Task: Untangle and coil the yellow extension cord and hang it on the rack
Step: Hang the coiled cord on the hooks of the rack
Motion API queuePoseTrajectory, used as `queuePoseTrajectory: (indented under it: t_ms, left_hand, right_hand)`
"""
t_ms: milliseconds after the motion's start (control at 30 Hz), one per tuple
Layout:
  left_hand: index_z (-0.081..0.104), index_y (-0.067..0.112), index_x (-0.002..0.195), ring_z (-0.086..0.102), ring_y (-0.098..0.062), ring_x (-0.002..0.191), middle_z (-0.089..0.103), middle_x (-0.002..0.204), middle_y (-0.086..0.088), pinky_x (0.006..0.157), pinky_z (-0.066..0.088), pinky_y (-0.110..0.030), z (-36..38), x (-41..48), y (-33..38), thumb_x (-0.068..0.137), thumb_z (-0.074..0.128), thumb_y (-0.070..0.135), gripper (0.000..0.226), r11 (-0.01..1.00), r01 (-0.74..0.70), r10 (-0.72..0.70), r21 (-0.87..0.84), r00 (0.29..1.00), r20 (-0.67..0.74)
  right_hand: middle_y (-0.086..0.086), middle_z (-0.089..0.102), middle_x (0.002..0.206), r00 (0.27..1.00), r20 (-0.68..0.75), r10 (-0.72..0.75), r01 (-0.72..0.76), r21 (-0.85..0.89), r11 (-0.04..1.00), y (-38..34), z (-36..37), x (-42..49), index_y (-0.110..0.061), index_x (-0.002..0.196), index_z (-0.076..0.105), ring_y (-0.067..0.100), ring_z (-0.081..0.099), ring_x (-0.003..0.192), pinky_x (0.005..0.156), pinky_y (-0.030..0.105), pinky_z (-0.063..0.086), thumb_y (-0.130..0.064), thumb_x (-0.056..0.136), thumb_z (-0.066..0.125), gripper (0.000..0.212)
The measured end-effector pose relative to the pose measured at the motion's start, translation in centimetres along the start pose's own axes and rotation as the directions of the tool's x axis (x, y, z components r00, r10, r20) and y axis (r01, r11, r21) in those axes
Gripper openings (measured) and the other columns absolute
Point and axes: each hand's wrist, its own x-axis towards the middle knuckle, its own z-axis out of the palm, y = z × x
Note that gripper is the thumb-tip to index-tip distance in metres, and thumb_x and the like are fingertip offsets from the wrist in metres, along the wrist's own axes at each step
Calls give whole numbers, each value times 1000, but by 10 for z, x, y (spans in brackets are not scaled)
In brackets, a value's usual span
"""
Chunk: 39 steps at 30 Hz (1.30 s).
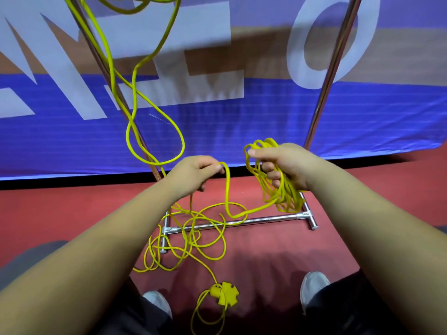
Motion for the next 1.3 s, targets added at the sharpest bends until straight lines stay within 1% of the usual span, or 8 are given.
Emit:
queuePoseTrajectory:
  t_ms: [100,233,433,533,800,933,1100,1300]
  left_hand:
    - [78,36,96,62,-11,68,70,76,10,69,50,-29,2,-1,30,90,77,40,7,995,-93,97,42,990,-102]
    - [66,26,100,56,-6,66,66,76,3,60,42,-24,3,2,43,77,88,46,38,993,-27,54,113,968,-243]
    - [63,22,98,64,-12,64,68,76,4,65,50,-31,-2,5,29,79,89,38,36,999,15,-14,41,1000,-26]
    - [64,16,99,66,-15,70,70,78,3,72,53,-34,1,3,9,90,80,18,18,1000,-6,12,-29,978,210]
    - [71,29,96,62,-7,89,74,102,8,83,44,-25,3,-1,-50,103,61,22,14,852,45,-259,522,902,345]
    - [69,18,108,71,-18,83,73,95,0,77,52,-29,4,5,-55,103,58,14,13,820,135,-286,557,939,194]
    - [70,21,94,72,-10,65,76,79,0,76,62,-34,-4,15,-38,95,66,6,15,882,186,-221,433,975,31]
    - [69,37,115,65,-18,102,69,106,11,90,54,-35,-1,12,-18,95,56,6,39,746,-23,-81,666,989,125]
  right_hand:
    - [0,72,66,1000,5,14,-13,-33,999,9,8,2,-12,93,61,13,36,41,45,25,37,-44,95,75,35]
    - [12,80,112,994,110,18,-32,120,992,13,16,8,-18,109,66,9,38,43,45,24,37,-45,92,76,33]
    - [10,49,58,995,85,-60,48,137,989,14,22,8,-7,77,75,18,37,46,50,29,36,-16,90,67,18]
    - [9,45,66,994,48,-103,80,346,935,8,17,4,-14,70,63,15,36,39,45,24,39,-10,95,56,27]
    - [-1,48,63,950,-12,-312,227,711,666,-15,-8,-10,-19,84,50,9,33,40,35,22,34,-7,98,41,21]
    - [6,49,68,961,-12,-275,240,526,816,-10,-11,-4,-14,78,64,11,32,39,39,21,31,-8,91,56,16]
    - [16,50,56,997,-77,-21,-1,-275,961,14,-3,0,13,90,65,26,49,42,47,31,47,-16,77,83,36]
    - [13,51,54,971,-209,114,-127,-52,991,22,-2,1,4,93,75,23,46,36,46,26,44,-9,85,73,16]
